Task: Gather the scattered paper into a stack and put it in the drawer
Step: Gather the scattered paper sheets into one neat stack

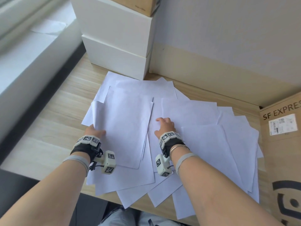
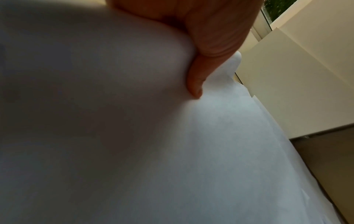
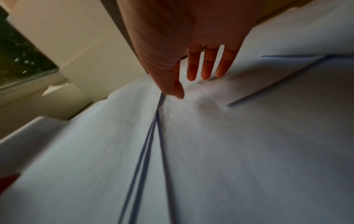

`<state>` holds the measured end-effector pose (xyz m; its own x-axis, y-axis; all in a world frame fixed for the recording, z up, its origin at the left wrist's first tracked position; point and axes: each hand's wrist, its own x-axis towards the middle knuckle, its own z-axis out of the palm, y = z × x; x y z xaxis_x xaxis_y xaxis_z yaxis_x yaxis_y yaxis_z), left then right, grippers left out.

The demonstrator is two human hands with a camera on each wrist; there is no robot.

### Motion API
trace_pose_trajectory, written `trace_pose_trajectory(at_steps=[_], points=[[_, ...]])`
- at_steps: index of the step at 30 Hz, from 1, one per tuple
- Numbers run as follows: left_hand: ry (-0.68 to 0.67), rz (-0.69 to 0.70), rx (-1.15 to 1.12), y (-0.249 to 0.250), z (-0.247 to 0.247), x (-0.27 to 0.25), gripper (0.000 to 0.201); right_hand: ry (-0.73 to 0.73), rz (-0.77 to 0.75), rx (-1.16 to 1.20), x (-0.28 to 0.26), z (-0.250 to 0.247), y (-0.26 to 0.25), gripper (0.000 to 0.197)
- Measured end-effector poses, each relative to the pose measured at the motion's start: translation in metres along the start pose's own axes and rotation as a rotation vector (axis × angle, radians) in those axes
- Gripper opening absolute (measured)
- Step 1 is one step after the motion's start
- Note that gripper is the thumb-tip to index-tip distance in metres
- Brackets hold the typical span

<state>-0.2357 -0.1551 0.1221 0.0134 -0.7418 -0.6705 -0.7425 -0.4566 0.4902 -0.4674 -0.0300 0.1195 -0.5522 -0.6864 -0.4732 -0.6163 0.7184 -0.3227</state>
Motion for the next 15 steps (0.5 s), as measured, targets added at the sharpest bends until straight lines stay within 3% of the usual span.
trace_pose_trajectory(at_steps=[3,8,12,15], points=[[0.027,-0.022,-0.021,-0.007,-0.005,0.005,0.044,-0.028,-0.096,-0.17,0.008,0.006,-0.005,0.068],[0.052,-0.059,-0.115,-0.016,-0.013,0.012,0.042,-0.061,-0.195,-0.292,0.025,0.015,-0.021,0.081],[0.065,-0.078,-0.157,-0.023,-0.017,0.018,0.042,-0.061,-0.124,-0.252,0.03,0.022,-0.033,0.092],[0.057,-0.088,-0.172,-0.024,-0.017,0.02,0.042,-0.018,-0.063,-0.202,0.032,0.025,-0.04,0.083]])
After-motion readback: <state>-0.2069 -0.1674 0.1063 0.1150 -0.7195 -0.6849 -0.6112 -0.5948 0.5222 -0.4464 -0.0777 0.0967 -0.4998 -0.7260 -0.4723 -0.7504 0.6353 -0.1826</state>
